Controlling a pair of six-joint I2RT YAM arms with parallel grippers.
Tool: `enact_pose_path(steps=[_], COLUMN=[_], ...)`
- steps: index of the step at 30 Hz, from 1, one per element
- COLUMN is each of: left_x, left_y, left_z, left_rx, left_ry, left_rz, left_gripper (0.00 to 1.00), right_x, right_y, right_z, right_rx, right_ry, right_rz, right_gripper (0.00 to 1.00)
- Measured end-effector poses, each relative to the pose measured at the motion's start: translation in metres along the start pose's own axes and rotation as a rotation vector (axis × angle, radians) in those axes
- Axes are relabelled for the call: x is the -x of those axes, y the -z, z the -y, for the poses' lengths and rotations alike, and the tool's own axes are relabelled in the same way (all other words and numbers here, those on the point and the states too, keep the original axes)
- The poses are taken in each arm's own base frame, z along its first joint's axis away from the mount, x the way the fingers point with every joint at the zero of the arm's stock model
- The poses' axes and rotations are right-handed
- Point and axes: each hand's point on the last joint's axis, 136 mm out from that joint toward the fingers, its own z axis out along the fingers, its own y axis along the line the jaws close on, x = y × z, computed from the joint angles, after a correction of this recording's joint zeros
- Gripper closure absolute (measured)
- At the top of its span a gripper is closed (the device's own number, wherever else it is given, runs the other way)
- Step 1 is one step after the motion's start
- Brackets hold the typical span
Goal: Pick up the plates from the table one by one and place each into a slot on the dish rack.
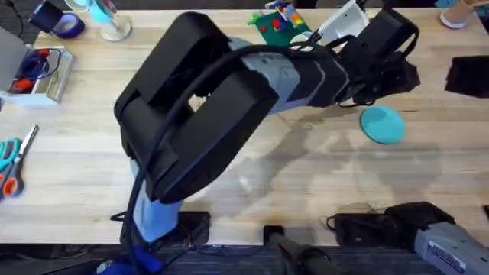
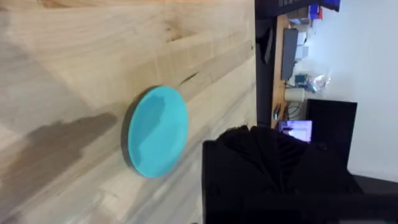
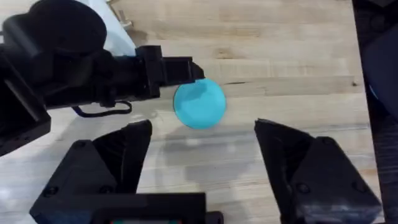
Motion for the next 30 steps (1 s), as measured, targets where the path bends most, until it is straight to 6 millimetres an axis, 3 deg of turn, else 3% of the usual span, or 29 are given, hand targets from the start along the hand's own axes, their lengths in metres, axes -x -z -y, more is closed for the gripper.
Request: enact_pose_path(steps=[9, 13, 14, 18, 24, 29, 30], left_x=[-0.021, -0.03, -0.035, -0.033, -0.038, -0.034, -0.039], left_y=[0.001, 0.001, 0.001, 0.0, -0.004, -0.007, -0.005], left_z=[-0.001, -0.013, -0.025, -0.028, -0.045, -0.039, -0.059], left_rx=[-0.022, 0.029, 0.08, 0.098, 0.104, 0.016, 0.1], left_ry=[-0.16, -0.169, -0.161, -0.177, -0.109, -0.058, 0.019], left_rz=[-0.112, -0.142, -0.154, -0.131, -0.101, -0.052, -0.061], left_gripper=[0.959, 0.959, 0.959, 0.959, 0.959, 0.96, 0.96], right_x=[0.0, 0.0, 0.0, 0.0, 0.0, 0.001, 0.001], right_y=[0.0, 0.0, 0.0, 0.0, 0.0, 0.001, 0.001], right_z=[0.0, 0.0, 0.0, 0.0, 0.0, -0.006, -0.009], right_rx=[0.0, 0.0, 0.0, 0.0, 0.001, 0.021, 0.033], right_ry=[0.007, 0.006, 0.006, 0.007, 0.011, 0.032, 0.044], right_rz=[0.003, 0.002, 0.002, 0.002, 0.003, 0.008, 0.01], right_gripper=[0.007, 0.007, 0.007, 0.008, 0.007, 0.007, 0.007])
